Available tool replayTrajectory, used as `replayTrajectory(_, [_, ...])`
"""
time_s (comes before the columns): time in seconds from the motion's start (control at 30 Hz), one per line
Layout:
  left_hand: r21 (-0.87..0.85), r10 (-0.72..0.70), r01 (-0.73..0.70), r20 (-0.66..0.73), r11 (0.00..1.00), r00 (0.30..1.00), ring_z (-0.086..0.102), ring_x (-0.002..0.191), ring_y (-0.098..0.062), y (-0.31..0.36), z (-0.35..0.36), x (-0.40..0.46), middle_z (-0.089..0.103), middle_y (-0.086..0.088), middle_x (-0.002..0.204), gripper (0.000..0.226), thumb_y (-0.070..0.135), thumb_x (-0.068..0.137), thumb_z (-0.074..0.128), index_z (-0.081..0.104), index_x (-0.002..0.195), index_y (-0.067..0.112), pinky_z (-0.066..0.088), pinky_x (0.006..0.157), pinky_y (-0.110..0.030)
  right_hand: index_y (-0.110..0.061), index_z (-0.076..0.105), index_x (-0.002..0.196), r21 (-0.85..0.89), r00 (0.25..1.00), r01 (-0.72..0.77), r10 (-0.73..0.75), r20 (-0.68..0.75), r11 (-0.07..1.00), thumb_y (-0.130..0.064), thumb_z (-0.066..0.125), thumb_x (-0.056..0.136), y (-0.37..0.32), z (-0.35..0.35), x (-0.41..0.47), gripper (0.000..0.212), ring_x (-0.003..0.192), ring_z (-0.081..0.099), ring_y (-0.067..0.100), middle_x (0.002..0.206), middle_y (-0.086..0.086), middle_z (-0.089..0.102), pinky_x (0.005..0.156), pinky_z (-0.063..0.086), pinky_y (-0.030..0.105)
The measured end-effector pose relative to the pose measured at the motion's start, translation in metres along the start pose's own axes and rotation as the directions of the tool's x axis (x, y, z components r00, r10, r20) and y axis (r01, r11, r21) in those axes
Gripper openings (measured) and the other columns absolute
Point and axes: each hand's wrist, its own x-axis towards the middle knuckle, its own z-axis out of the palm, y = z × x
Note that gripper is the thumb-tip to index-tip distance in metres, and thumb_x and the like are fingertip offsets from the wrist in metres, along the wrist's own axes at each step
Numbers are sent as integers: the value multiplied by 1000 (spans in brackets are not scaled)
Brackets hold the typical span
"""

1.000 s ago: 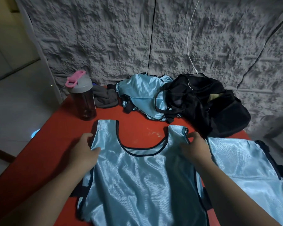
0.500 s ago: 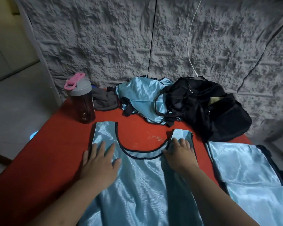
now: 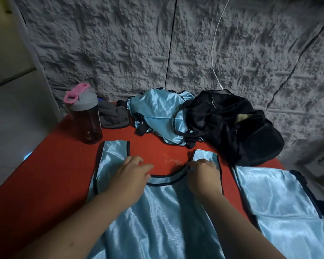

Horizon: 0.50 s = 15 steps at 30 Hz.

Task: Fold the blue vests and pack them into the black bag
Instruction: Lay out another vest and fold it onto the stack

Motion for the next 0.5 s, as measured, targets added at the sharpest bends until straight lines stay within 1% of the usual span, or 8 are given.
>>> replayTrajectory(0.03, [2,38,-38,24,999,999,38,123,-10,3,3,1,50,10,128,30,34,101,55,63,130,35,41,105,-32,-30,75,105,-22,1000,17,-16,26,1000,-20,51,82,0,-2,-1,35,98,61,31,96,1,67,75,48,33])
replayTrajectory(0.07, [21,60,-61,45,998,997,39,116,-8,3,6,2,52,13,119,23,36,100,57,68,120,33,42,101,-31,-34,75,107,-20,998,19,-18,52,1000,-18,49,79,-1,-3,-3,41,97,61,30,96,0,67,74,49,33])
replayTrajectory(0.1, [29,60,-62,53,998,997,40,110,-7,1,8,2,54,15,111,17,37,99,59,70,111,31,42,97,-29,-36,74,110,-3,998,13,-13,67,1000,-19,48,77,0,-3,-3,45,98,61,29,97,-1,67,76,51,33])
replayTrajectory(0.17, [18,46,-47,51,999,998,42,105,-7,-2,9,3,56,16,102,12,37,97,62,70,98,28,42,92,-27,-39,72,114,36,998,10,-12,57,999,-24,49,80,0,-1,-5,44,101,59,28,99,-2,63,82,52,35])
replayTrajectory(0.23, [14,64,-65,47,998,997,41,104,-6,-3,7,2,55,18,99,10,35,96,64,69,91,28,40,91,-26,-41,71,115,55,998,11,-14,58,998,-25,53,84,-1,-2,-7,39,106,55,28,102,-3,59,88,50,38])
replayTrajectory(0.37, [17,75,-77,84,997,994,39,106,-3,-2,1,-2,47,23,104,6,38,94,66,65,93,33,32,90,-25,-37,71,113,36,996,-9,6,92,999,-26,57,90,0,-4,-6,29,113,50,29,111,0,56,92,43,38])
replayTrajectory(0.43, [18,66,-67,74,998,995,38,105,-2,-2,2,-3,48,21,104,11,32,95,66,60,86,33,33,91,-24,-35,70,112,40,996,-26,23,81,999,-26,56,92,-1,-6,-8,26,115,49,29,111,0,55,92,40,38])
replayTrajectory(0.5, [2,72,-72,35,997,997,38,104,-3,-3,6,-2,49,19,103,20,26,97,64,54,81,33,38,94,-25,-33,69,110,56,998,-42,39,48,998,-22,55,92,-3,-8,-9,25,114,48,29,103,0,51,88,37,39])
